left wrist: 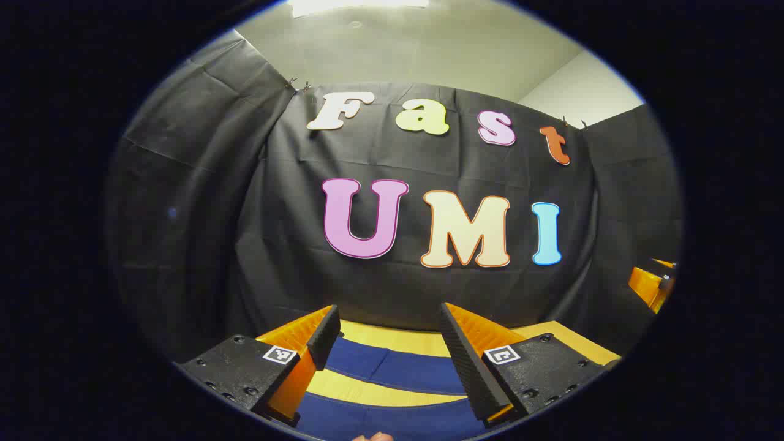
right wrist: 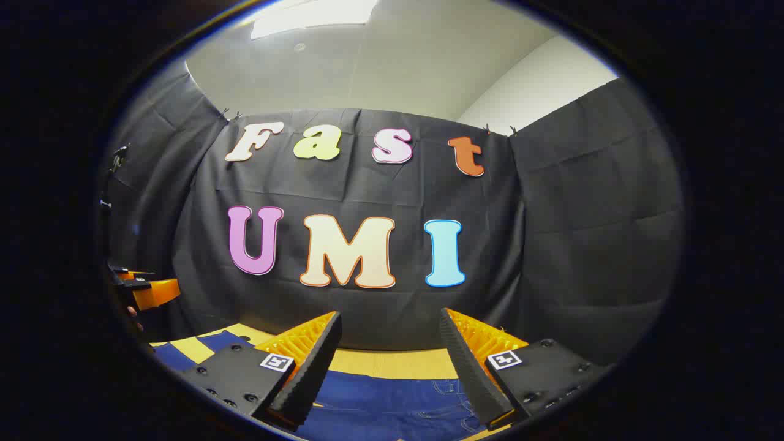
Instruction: Grasp the waist and the cuffs of the jeans and fold them to make the two legs overlap; first hold the waist and fold one-third of the jeans toward the cuffs, then hold the cuffs and fold the remaining one-third in the same direction to finish folding.
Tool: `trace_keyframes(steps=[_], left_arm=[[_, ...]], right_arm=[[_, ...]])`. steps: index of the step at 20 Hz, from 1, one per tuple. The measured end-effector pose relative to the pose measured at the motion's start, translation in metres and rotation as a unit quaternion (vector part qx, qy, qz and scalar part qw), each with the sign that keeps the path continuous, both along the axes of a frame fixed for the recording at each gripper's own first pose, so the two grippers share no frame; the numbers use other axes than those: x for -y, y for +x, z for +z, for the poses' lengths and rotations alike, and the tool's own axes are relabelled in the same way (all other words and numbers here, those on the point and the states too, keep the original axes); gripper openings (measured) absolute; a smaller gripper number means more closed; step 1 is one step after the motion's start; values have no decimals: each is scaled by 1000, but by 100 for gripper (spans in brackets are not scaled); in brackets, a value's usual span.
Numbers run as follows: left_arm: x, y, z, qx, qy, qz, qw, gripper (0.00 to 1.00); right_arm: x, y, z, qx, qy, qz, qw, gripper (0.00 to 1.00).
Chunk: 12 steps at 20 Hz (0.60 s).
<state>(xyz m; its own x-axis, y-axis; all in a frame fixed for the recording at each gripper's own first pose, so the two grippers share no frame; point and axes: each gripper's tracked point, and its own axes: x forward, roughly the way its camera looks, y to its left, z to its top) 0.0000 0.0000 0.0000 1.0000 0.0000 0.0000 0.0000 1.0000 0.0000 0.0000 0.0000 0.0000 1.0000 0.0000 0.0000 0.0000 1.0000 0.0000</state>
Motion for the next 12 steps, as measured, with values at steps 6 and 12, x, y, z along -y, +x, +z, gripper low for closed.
trace_keyframes(steps=[6, 12], left_arm=[[-12, -3, -11, -14, 2, 12, 1000, 93], [-19, -5, -16, -22, 0, 17, 1000, 94]], right_arm=[[-4, 2, -4, -6, 1, 5, 1000, 100], [-9, 3, -5, -5, 3, 7, 1000, 97]])
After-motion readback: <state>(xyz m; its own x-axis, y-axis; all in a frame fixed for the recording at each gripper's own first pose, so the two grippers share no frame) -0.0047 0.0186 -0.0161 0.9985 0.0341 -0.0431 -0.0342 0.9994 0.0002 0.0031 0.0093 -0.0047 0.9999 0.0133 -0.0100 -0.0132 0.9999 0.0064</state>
